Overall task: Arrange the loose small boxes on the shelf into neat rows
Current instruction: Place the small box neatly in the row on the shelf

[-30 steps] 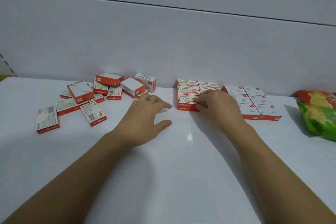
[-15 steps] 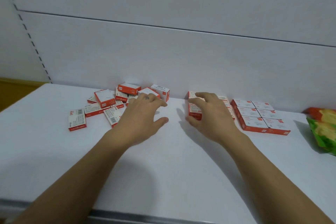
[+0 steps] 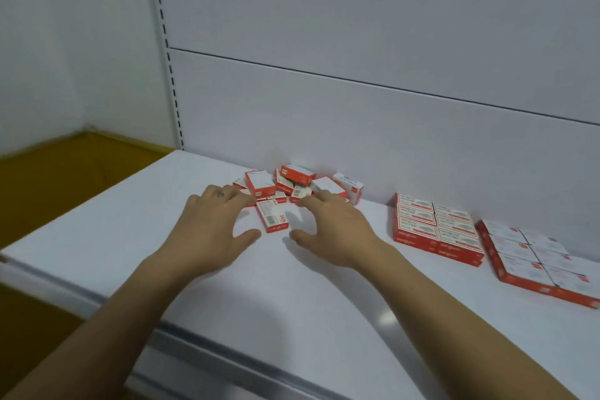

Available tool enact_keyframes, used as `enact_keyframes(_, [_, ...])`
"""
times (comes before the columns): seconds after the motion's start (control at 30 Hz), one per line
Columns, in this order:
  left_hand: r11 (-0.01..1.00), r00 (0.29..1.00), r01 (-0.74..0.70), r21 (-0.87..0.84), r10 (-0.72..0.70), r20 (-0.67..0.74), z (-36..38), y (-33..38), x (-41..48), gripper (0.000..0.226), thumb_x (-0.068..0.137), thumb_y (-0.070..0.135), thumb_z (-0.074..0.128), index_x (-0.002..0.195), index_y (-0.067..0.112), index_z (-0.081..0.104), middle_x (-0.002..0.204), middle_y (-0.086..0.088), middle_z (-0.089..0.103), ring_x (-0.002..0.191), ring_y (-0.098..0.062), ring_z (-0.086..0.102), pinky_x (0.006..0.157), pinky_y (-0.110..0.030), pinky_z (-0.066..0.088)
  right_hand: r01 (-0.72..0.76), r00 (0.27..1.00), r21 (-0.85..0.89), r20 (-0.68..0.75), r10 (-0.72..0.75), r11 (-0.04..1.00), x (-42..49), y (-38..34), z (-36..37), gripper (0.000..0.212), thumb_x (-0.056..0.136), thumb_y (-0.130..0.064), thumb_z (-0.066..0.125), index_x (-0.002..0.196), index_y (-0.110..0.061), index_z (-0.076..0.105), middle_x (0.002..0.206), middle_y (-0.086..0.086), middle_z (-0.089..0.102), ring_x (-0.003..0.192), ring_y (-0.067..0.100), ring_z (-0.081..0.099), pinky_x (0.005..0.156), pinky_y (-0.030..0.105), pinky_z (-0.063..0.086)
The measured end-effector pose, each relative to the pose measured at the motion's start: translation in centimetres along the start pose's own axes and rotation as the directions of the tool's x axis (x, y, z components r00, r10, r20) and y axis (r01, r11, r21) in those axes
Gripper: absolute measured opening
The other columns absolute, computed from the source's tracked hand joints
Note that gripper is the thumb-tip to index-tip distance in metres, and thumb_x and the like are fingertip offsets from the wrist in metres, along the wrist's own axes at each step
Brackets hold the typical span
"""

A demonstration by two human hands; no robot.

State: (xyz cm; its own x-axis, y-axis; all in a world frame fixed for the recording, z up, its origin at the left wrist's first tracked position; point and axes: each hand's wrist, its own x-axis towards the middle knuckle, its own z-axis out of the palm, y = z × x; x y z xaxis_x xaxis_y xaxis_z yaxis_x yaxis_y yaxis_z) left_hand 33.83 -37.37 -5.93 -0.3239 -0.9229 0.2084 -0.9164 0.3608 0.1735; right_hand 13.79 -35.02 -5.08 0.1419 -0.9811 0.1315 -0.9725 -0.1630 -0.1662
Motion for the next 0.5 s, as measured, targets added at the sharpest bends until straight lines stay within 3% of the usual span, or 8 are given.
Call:
enact_keyframes(0.13, [1.000,0.999,0.030,-0.009,-0.030,-0.010,-0.2,-0.8,-1.2,0.059,0.087,0.058,0.050,0.140,0.037,0.035,0.150,0.008,0.033,0.135,-0.016,0.028,0.110,-0.039,0.025,-0.038,0.998,-0.036,0.047,0.040,0.999,1.8,-2.4,1.4,0.056,0.086,-0.058,0.050,0.131,-0.024,0.049,0.130,0.001,0.055,0.118,0.022,0.051,0.090,0.037,0.043])
enact_keyframes(0.3, [0.998,0.998,0.068,-0.016,-0.069,-0.017,-0.7,-1.3,-1.8,0.058,0.088,0.058,0.049,0.140,0.039,0.034,0.150,0.009,0.032,0.136,-0.016,0.027,0.112,-0.040,0.024,-0.082,0.997,-0.122,-0.017,0.081,0.989,3.0,-4.1,2.8,0.050,0.083,-0.065,0.046,0.106,-0.022,0.054,0.106,0.002,0.066,0.098,0.024,0.059,0.082,0.037,0.044])
enact_keyframes(0.5, [0.998,0.998,0.056,-0.033,-0.057,-0.030,-0.9,-1.2,-1.8,0.057,0.088,0.058,0.049,0.140,0.038,0.035,0.150,0.009,0.032,0.135,-0.015,0.028,0.111,-0.039,0.025,-0.168,0.985,-0.083,-0.062,0.163,0.982,3.6,-4.1,3.9,0.063,0.079,-0.070,0.048,0.116,-0.019,0.054,0.117,0.002,0.061,0.110,0.023,0.054,0.096,0.040,0.040])
